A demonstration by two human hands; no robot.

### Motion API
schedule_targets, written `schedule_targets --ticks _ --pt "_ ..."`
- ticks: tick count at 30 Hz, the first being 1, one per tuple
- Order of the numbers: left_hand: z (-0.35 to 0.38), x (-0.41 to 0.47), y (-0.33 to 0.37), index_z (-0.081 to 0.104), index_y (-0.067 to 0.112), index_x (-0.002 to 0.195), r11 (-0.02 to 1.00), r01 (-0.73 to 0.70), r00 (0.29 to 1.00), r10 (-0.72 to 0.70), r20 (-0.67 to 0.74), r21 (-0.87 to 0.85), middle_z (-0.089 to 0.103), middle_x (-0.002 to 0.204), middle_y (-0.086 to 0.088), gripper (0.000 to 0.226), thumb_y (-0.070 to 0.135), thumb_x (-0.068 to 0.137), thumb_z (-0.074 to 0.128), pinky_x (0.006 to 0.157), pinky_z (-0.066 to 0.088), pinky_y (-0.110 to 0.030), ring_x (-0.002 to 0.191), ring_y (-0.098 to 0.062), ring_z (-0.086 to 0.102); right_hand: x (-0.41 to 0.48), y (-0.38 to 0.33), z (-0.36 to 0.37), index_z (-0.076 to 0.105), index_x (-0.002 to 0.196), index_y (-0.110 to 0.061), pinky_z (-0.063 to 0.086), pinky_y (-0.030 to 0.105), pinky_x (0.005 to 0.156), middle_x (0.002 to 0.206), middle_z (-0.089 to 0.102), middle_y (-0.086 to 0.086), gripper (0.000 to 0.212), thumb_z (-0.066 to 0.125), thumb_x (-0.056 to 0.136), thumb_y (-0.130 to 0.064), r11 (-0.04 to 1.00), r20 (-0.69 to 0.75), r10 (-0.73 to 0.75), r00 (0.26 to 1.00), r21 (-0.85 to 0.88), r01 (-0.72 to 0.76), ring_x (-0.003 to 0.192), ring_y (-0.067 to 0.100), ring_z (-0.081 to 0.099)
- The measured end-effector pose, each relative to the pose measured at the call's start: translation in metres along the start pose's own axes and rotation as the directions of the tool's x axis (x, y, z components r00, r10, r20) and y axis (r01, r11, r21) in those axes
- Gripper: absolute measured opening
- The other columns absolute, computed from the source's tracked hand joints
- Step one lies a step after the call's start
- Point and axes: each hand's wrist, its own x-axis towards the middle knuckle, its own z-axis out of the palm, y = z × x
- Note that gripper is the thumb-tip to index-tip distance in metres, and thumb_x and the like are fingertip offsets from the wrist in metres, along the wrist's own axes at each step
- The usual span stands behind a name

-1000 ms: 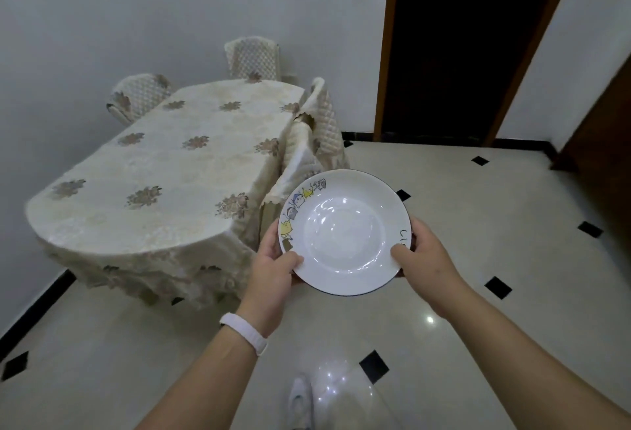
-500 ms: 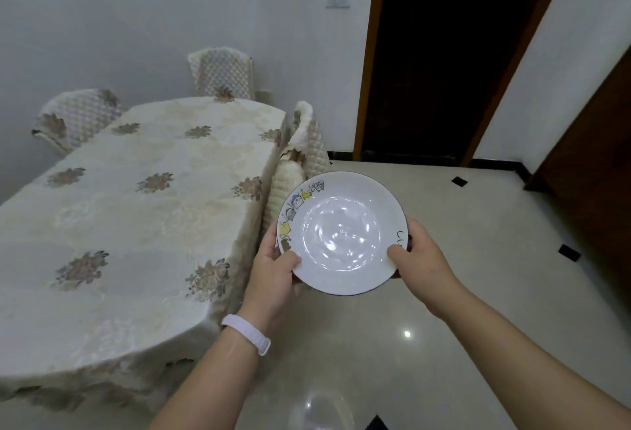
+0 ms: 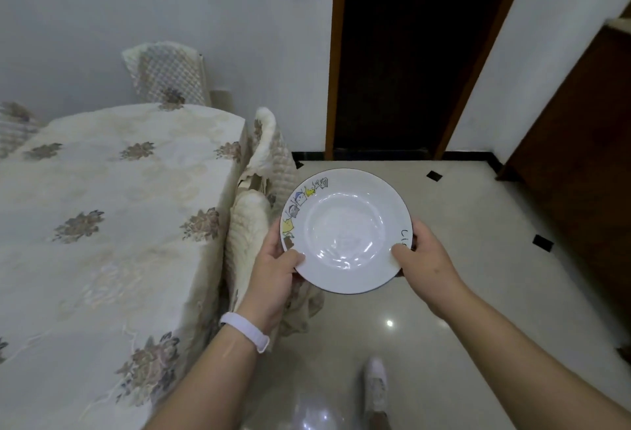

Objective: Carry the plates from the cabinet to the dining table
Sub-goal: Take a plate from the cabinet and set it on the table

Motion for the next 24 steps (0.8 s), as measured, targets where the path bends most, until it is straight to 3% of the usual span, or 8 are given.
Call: schedule_targets --ticks 3,9,14,17,20,24 --pt "0.027 0.041 0.001 0.055 0.036 0.131 1.000 0.008 1.000 -0.008 -0.010 0.021 0.070 0.115 0.006 0.067 -0.012 0.087 0.042 0.072 0.060 -0.043 0.094 -0.017 0.068 0.045 0.003 -0.020 0.059 0.111 -0.032 0.061 0.034 0.071 0.103 0.068 -0.002 0.043 0.045 0.086 0.000 1.000 0.005 -0.011 1.000 0.015 0.011 0.094 0.020 0.067" --pt "0.105 0.125 0.014 0.056 0.033 0.130 0.999 -0.010 1.000 0.011 -0.025 0.053 0.072 0.110 0.009 0.066 -0.014 0.085 0.042 0.064 0.057 -0.031 0.093 -0.013 0.070 0.140 -0.006 -0.081 0.057 0.113 -0.036 0.059 0.029 0.068 0.104 0.068 -0.006 0.046 0.046 0.086 -0.001 0.999 0.032 -0.032 0.999 0.042 0.030 0.095 0.016 0.066" --pt "0.170 0.185 0.030 0.054 0.039 0.126 0.994 -0.053 0.999 0.053 0.007 0.095 0.073 0.104 0.013 0.068 -0.014 0.086 0.040 0.074 0.060 -0.047 0.094 -0.019 0.069 0.206 -0.023 -0.133 0.057 0.113 -0.036 0.060 0.030 0.066 0.101 0.068 -0.006 0.045 0.046 0.086 -0.001 0.997 0.003 -0.063 0.998 0.037 0.063 0.090 0.016 0.066" --pt "0.197 0.214 0.030 0.053 0.042 0.124 0.994 -0.056 0.998 0.054 0.020 0.098 0.072 0.108 0.012 0.068 -0.013 0.086 0.040 0.077 0.057 -0.054 0.101 -0.026 0.067 0.237 -0.026 -0.156 0.058 0.108 -0.034 0.061 0.040 0.069 0.100 0.068 -0.002 0.043 0.046 0.086 0.000 0.997 -0.011 -0.077 0.997 0.032 0.077 0.088 0.023 0.067" --pt "0.210 0.237 0.027 0.053 0.041 0.126 0.995 -0.045 0.999 0.044 0.019 0.092 0.072 0.111 0.010 0.068 -0.013 0.087 0.039 0.075 0.057 -0.050 0.102 -0.026 0.067 0.263 -0.023 -0.166 0.058 0.112 -0.030 0.060 0.044 0.071 0.102 0.069 0.000 0.044 0.045 0.085 0.001 0.997 -0.009 -0.060 0.998 0.049 0.061 0.090 0.023 0.067" --pt "0.214 0.270 0.031 0.052 0.037 0.131 0.995 -0.047 0.999 0.047 -0.005 0.088 0.072 0.109 0.011 0.068 -0.013 0.086 0.040 0.072 0.058 -0.042 0.095 -0.017 0.068 0.302 -0.024 -0.163 0.056 0.122 -0.032 0.060 0.039 0.078 0.104 0.070 -0.009 0.049 0.046 0.084 -0.001 0.997 0.021 -0.052 0.998 0.052 0.051 0.099 0.016 0.066"
